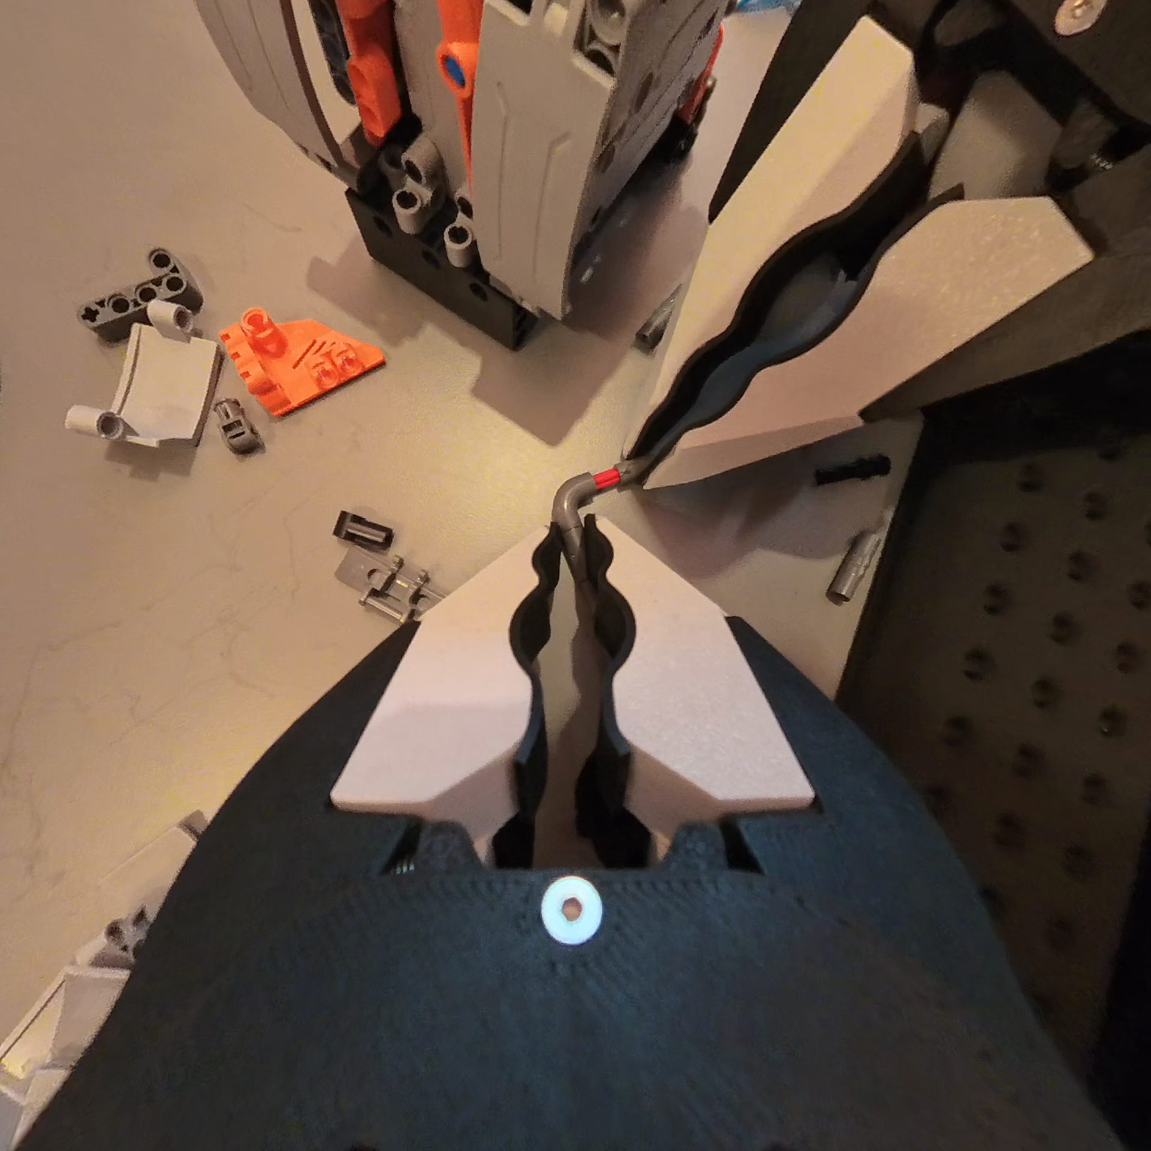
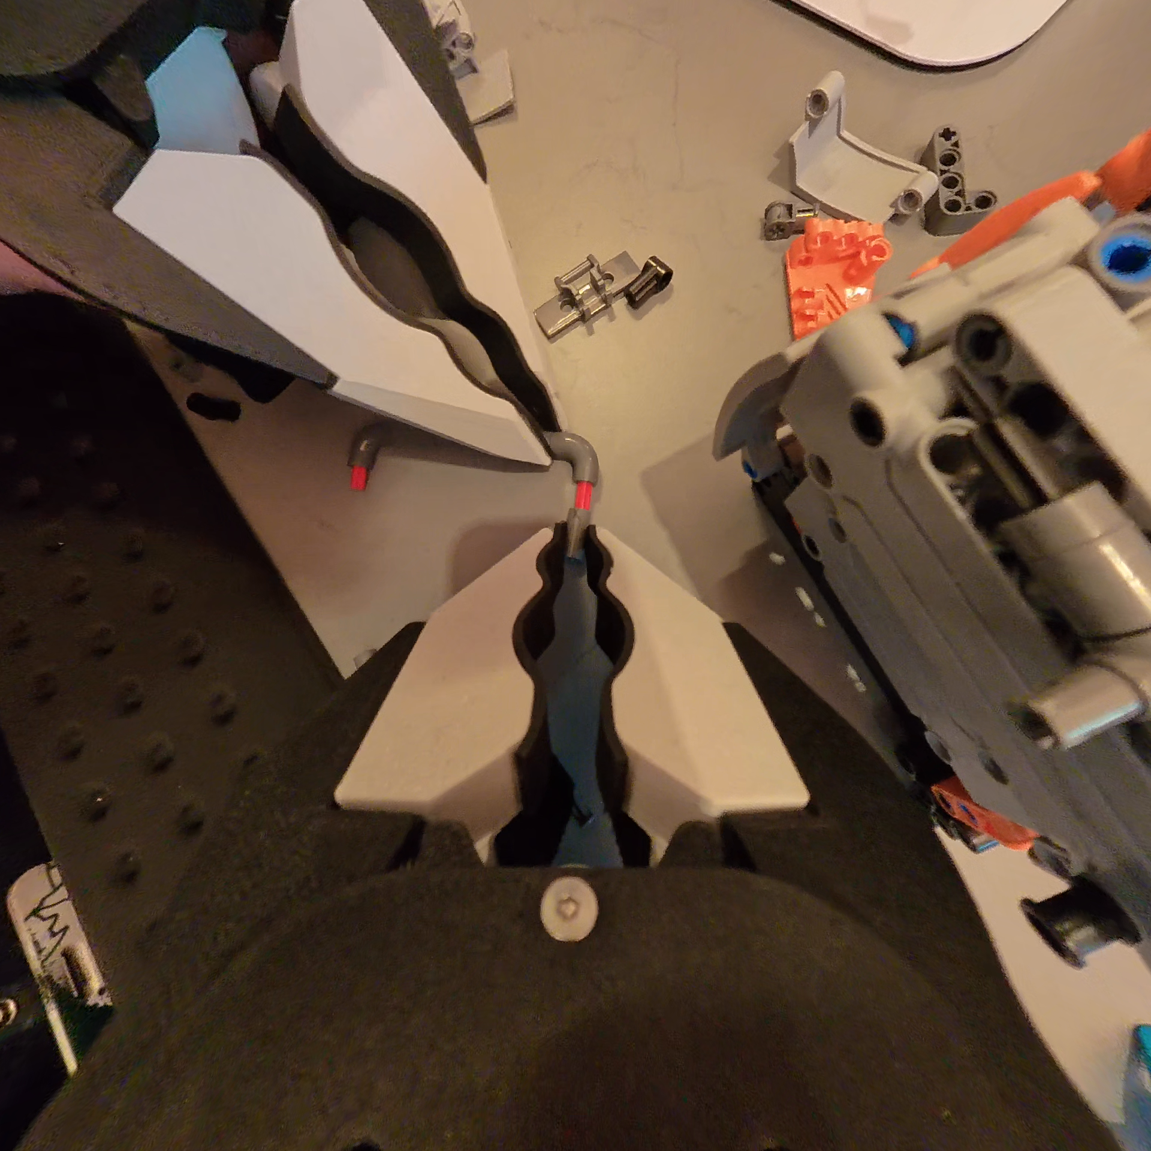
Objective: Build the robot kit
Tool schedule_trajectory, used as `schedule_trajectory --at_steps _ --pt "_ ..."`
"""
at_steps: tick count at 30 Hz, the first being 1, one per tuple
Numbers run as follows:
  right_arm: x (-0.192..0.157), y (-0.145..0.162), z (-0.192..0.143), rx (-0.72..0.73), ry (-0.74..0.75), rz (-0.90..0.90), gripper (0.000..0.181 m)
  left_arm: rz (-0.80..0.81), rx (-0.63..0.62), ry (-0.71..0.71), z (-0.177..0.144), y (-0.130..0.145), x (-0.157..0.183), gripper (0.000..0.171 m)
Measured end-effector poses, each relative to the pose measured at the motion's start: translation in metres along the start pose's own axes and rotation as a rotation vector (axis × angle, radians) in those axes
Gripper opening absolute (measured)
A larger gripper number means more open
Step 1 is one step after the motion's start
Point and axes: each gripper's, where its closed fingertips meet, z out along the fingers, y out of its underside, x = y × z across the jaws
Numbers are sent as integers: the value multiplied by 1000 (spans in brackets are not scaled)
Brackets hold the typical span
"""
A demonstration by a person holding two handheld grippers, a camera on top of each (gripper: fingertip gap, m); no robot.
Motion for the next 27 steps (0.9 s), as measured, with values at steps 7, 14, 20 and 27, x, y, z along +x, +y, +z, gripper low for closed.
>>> schedule_trajectory --at_steps 7,14,20,27 --pt "-1 0 0 2 -55 32 4 105 62 -25 -4 -3 3 4" --pt "-2 -1 0 8 -98 26 4 77 54 44 -3 2 3 5" --pt "-2 0 0 7 -77 -8 4 46 8 78 1 1 4 16" --pt "-3 3 -2 -15 -32 -70 4 47 -10 78 4 -1 5 8"
